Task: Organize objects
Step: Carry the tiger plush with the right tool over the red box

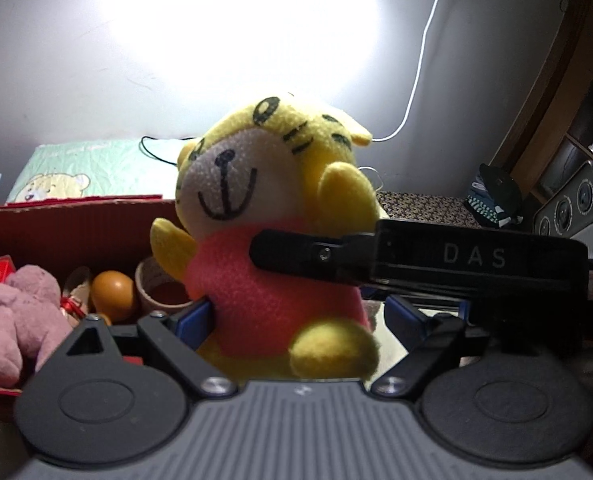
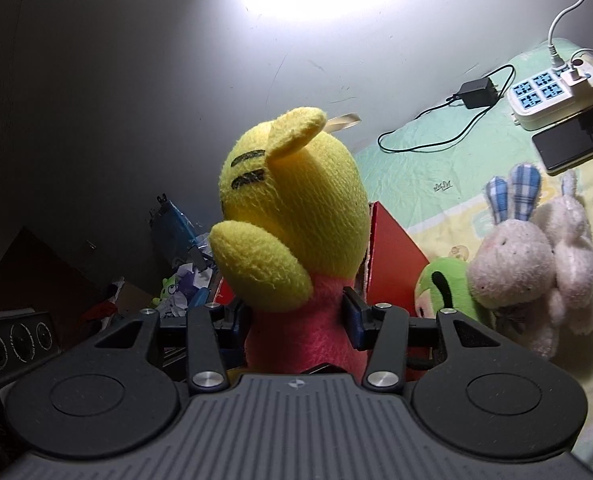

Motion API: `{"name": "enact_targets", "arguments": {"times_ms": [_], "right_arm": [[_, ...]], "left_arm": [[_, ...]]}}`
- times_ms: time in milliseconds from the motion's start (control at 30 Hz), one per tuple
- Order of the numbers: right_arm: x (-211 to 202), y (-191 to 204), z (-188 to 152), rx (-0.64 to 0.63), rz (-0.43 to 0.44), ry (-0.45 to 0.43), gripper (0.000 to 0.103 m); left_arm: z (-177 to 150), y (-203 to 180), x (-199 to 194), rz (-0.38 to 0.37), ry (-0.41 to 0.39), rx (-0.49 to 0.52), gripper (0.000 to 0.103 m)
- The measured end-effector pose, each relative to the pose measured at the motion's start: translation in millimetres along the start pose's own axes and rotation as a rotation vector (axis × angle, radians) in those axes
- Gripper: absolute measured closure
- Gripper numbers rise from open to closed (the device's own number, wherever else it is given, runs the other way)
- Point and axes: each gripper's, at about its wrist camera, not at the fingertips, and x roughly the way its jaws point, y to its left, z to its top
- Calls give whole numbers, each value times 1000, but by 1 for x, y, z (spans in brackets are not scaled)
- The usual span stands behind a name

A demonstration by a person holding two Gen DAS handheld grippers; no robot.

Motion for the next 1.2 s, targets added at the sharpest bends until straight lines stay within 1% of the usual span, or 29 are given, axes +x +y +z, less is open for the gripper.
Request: {"name": "enact_targets", "arguments": {"times_ms": [167, 267, 433, 633, 733, 833, 900, 933, 1000, 1200], "right_arm": [[26, 8, -3, 12, -5, 26, 54], [39, 12, -6, 8, -19, 38, 54], [57, 15, -8, 6, -99, 54, 54], [75, 10, -10, 1, -189, 76, 54], [83, 3, -11, 28, -188, 90, 53], [87, 10, -11, -22, -200, 103, 52], [91, 14, -12, -44, -213, 133, 52], [93, 15, -14, -36, -211, 158, 52], [92, 15, -17, -26, -211, 176, 52], [94, 19, -14, -31, -237, 192, 51]], "left_arm": [[1, 25, 2, 24, 10, -18, 13], [1, 39, 6, 24, 24, -34, 13], [1, 64, 21, -21, 72, -80, 13], [0, 83, 39, -60, 118, -99, 14], [-1, 90, 47, -64, 136, -102, 14], [-2, 96, 49, -73, 145, -103, 15], [-3, 99, 51, -70, 159, -104, 15], [-5, 101, 52, -72, 168, -105, 14], [-9, 103, 52, -83, 184, -112, 13], [-9, 105, 54, -94, 183, -123, 13]]}}
